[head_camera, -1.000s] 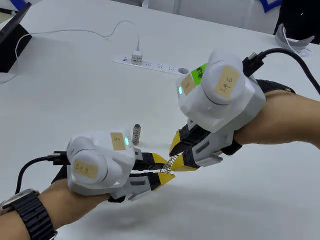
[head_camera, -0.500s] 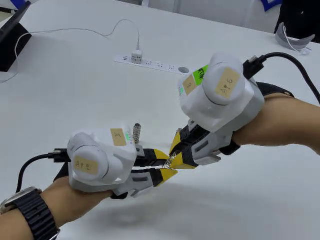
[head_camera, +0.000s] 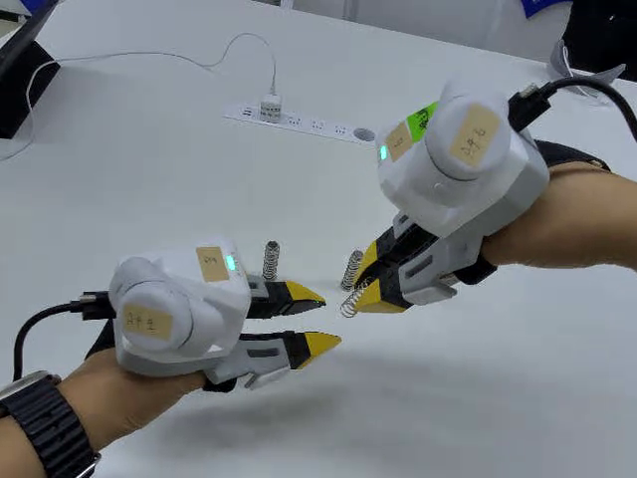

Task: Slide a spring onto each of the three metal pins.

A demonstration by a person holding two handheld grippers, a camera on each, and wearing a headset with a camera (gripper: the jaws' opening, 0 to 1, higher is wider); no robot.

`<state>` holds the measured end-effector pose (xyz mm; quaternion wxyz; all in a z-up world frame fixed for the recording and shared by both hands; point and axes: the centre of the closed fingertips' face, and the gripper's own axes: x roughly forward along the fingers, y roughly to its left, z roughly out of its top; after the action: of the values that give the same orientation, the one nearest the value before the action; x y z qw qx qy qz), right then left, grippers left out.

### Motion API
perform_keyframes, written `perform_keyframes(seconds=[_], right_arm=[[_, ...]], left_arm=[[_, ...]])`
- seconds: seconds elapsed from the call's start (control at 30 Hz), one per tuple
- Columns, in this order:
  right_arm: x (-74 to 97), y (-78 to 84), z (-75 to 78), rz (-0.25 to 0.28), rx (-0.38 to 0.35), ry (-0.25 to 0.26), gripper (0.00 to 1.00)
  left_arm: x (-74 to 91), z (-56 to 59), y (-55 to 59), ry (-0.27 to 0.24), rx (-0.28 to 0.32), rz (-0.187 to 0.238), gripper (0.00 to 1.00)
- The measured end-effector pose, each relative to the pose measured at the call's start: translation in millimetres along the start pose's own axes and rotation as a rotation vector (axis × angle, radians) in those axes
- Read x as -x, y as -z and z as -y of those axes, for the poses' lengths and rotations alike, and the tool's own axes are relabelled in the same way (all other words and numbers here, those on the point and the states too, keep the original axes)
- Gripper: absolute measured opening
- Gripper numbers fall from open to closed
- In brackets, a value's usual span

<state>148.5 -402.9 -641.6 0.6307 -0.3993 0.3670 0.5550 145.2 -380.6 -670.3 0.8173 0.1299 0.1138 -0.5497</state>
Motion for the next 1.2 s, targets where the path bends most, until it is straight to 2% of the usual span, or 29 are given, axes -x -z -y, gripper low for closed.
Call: perform_keyframes(seconds=[0.23,0.43,0.6,0.9,1.2], right_arm=[[16.1,19.2,15.7,-0.03,-0.036,0.043,0.12],[32.4,38.4,36.8,-0.062,-0.076,0.089,0.12],[39.4,55.6,50.2,-0.099,-0.106,0.109,0.12],[40.5,76.3,68.1,-0.146,-0.142,0.122,0.12],[28.4,89.7,75.8,-0.179,-0.171,0.097,0.12]], left_arm=[[17.1,-13.5,10.7,-0.053,0.041,-0.004,0.29],[30.5,-23.5,17.8,-0.101,0.071,-0.005,0.32],[35.4,-28.3,21.6,-0.123,0.085,-0.012,0.34],[37.2,-30.5,22.3,-0.137,0.093,-0.014,0.38],[38.7,-32.8,22.2,-0.15,0.107,-0.012,0.42]])
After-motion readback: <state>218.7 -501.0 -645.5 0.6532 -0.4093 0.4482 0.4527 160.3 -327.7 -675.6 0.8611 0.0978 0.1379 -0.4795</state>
